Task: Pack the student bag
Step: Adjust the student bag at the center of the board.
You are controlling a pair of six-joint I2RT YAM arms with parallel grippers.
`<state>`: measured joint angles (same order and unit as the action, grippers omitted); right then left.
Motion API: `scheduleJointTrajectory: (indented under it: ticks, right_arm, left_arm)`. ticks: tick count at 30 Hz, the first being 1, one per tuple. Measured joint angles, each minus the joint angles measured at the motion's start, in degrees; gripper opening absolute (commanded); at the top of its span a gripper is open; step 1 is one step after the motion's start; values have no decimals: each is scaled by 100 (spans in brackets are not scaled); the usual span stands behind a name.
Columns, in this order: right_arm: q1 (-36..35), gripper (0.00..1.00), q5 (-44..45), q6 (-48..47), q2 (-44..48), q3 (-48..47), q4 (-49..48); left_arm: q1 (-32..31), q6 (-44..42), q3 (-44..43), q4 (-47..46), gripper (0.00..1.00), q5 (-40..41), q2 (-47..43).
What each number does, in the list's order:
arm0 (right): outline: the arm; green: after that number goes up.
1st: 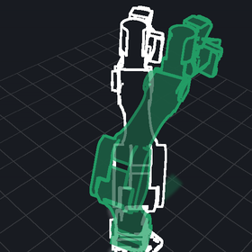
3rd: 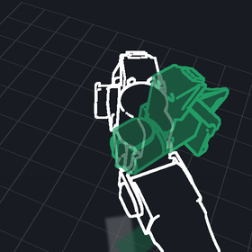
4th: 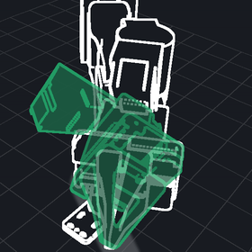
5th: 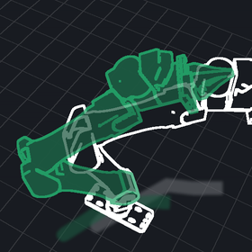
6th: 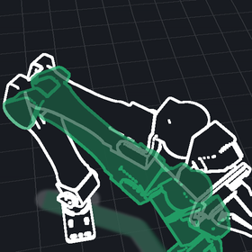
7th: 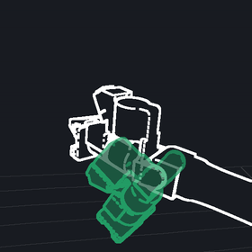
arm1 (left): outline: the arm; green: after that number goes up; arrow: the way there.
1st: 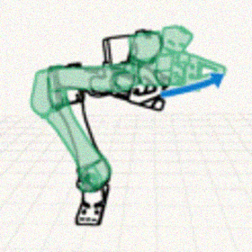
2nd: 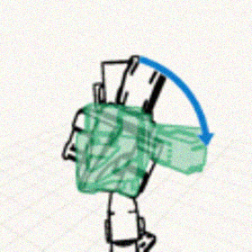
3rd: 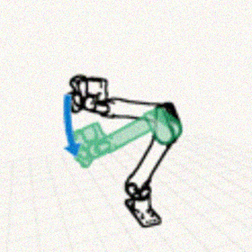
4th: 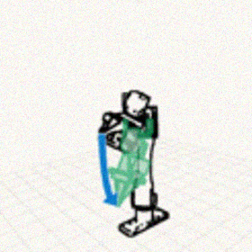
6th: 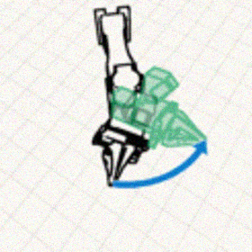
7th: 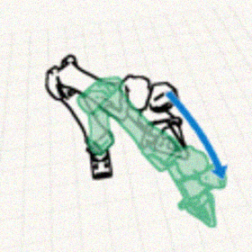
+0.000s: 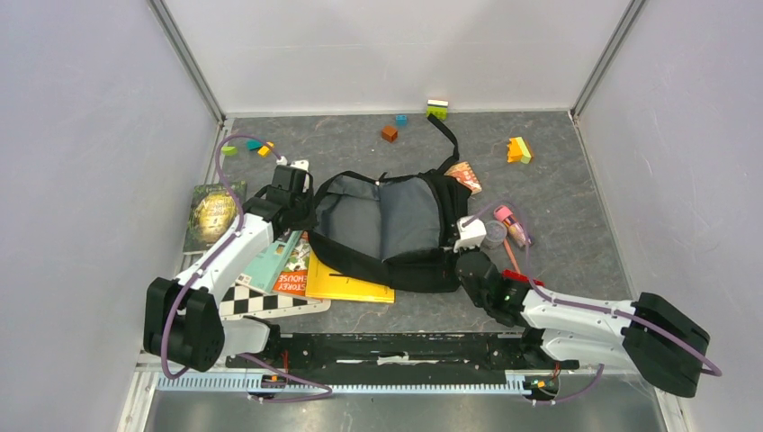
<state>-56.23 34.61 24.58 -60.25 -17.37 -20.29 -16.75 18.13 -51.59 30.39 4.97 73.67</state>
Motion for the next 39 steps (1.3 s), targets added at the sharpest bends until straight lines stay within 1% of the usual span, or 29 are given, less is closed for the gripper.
scheduleJointTrajectory:
  ticks: [2, 3, 6, 9, 10, 14, 17, 20, 24, 30, 33, 35, 36, 37, 38, 39]
  right_arm:
    - [35, 0, -74, 188, 146, 234, 125]
    - [46, 4, -186, 332, 258, 385, 190]
    - [52, 36, -413, 518, 450, 514, 280]
    - [81, 57, -608, 560, 693, 511, 483]
    - [81, 61, -638, 553, 750, 494, 555]
    - [118, 72, -713, 321, 855, 114, 1005]
    - [232, 81, -721, 87, 776, -455, 1353]
    - [404, 89, -798, -157, 529, -1014, 1510]
    - [754, 94, -1091, -402, -20, -1530, 1537]
    - [1287, 95, -1770, -579, -1032, -1869, 1534]
    - [1462, 87, -2009, -640, -1475, -1941, 1519]
    - [1534, 66, -2188, -682, -1687, -1987, 1519]
    - [1558, 52, -2269, -713, -1751, -2002, 1504]
    - [1582, 41, -2354, -721, -1788, -2006, 1478]
    - [1589, 23, -2402, -765, -1794, -2006, 1467]
    - [1604, 12, -2422, -750, -1779, -2006, 1440]
  left_arm:
    - [-11, 2, 0, 0, 20, -13, 0]
    - [-20, 2, 0, -2, 20, -26, 0]
    - [-26, 2, 0, -2, 19, -59, 0]
    - [-24, 0, 0, -11, 19, -57, 0]
    - [-24, 0, 0, -9, 19, -57, 0]
    - [-24, 0, 0, -9, 18, -57, 0]
    - [-24, 0, 0, -11, 18, -57, -7]
    - [-24, 0, 0, -13, 18, -55, -39]
    - [-24, 0, 0, -13, 18, -55, -68]
    - [-24, 0, 0, -13, 18, -55, -70]
    - [-24, 0, 0, -13, 18, -55, -76]
    - [-24, 0, 0, -13, 17, -55, -85]
    - [-24, 0, 0, -13, 17, -55, -87]
    - [-24, 0, 0, -11, 16, -55, -92]
    - [-24, 0, 0, -11, 16, -57, -94]
    - [-24, 0, 0, -11, 16, -57, -101]
